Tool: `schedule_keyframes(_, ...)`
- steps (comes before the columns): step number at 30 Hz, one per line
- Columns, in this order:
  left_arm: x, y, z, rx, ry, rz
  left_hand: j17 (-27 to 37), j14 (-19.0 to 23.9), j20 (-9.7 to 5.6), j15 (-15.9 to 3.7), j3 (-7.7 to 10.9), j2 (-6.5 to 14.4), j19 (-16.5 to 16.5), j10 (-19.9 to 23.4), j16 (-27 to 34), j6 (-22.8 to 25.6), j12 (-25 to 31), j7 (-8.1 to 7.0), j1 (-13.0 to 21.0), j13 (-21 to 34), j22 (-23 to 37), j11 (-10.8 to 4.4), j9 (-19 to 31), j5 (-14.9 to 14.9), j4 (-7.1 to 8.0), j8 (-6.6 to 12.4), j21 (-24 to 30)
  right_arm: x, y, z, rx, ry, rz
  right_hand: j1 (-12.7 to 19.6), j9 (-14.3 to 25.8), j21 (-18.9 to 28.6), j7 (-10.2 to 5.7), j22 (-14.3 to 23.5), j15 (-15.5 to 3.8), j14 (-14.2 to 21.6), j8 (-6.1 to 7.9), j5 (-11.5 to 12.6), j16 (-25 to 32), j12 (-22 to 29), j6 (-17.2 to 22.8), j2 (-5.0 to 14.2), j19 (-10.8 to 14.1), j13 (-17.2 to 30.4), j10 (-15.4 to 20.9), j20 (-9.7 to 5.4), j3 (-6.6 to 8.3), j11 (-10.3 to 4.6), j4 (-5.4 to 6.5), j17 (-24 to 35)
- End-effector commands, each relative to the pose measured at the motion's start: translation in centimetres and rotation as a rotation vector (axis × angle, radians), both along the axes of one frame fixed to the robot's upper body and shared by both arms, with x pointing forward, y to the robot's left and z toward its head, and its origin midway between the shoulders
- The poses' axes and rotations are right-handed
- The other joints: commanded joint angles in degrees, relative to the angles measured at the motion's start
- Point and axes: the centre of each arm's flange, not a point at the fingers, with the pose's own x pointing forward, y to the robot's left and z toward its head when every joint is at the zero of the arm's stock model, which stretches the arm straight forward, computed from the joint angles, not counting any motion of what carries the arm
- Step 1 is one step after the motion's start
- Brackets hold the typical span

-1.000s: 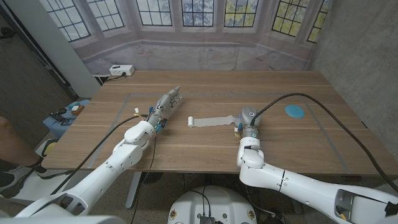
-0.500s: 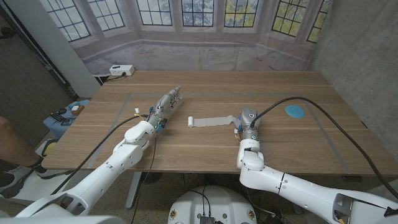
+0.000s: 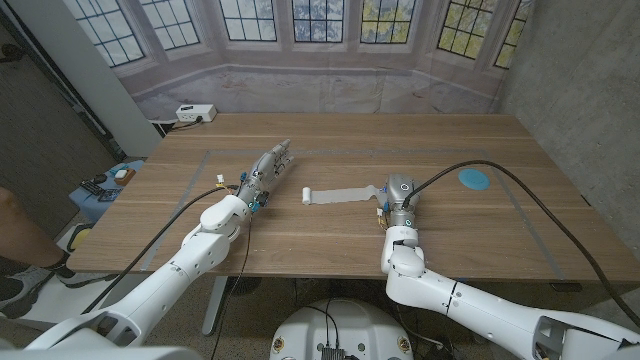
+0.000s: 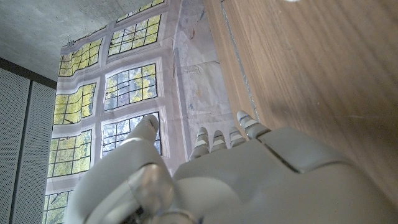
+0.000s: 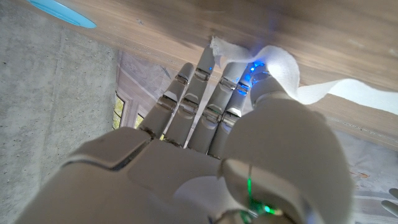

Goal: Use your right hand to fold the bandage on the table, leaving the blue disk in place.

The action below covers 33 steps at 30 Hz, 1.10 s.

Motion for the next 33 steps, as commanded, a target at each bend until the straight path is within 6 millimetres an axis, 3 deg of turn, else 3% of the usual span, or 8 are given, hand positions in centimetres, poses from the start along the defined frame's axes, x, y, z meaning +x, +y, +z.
schedule_keyframes(1, -0.1, -0.2, 0.0, -0.001, -0.005, -0.002, 0.1, 0.2, 0.05, 0.14, 0.24, 0.4, 0.1, 0.1, -0.1, 0.7, 0.1, -0.09, 0.2, 0.2, 0.2, -0.02, 0.2, 0.2, -0.17, 0.19, -0.1, 0.2, -0.1, -0.2, -0.007, -0.033, 0.009, 1.4, 0.3, 0.1, -0.55, 0.1, -5.62, 1.4, 0.70, -0.4, 0.7, 0.5, 1.5, 0.06, 0.3, 0.4, 0.9, -4.40, -0.50, -0.34, 0.06, 0.3)
schedule_keyframes(21, -0.2, -0.5, -0.1, 0.000, -0.007, -0.007, 0.1, 0.2, 0.07, 0.19, 0.28, 0.4, 0.0, 0.1, -0.1, 0.8, 0.0, -0.03, 0.2, 0.2, 0.2, -0.02, 0.2, 0.2, -0.24, 0.13, -0.1, -1.1, 0.0, 1.6, -0.028, -0.090, 0.030, 3.3, 0.3, -0.1, -0.41, 0.2, -5.77, 2.9, 0.62, -0.1, 0.8, 0.8, 1.7, 0.23, -0.2, 1.2, 1.0, -5.62, -0.92, -0.41, 0.28, 0.4)
schedule_keyframes(33, -0.3, -0.2, -0.3, -0.003, -0.006, -0.005, 0.1, 0.1, 0.05, 0.28, 0.28, 0.4, -0.1, 0.1, -0.1, 0.8, 0.0, -0.02, 0.2, 0.2, 0.2, 0.15, 0.2, 0.2, -0.27, 0.10, -0.1, -1.6, 0.6, 2.6, -0.024, -0.054, 0.030, 4.1, 0.4, -0.3, -0.32, 0.2, -5.79, 3.2, 0.56, 0.2, 0.6, 0.8, 1.8, 0.31, -0.5, 1.6, 1.0, -5.49, -1.25, -0.25, 0.41, 0.5)
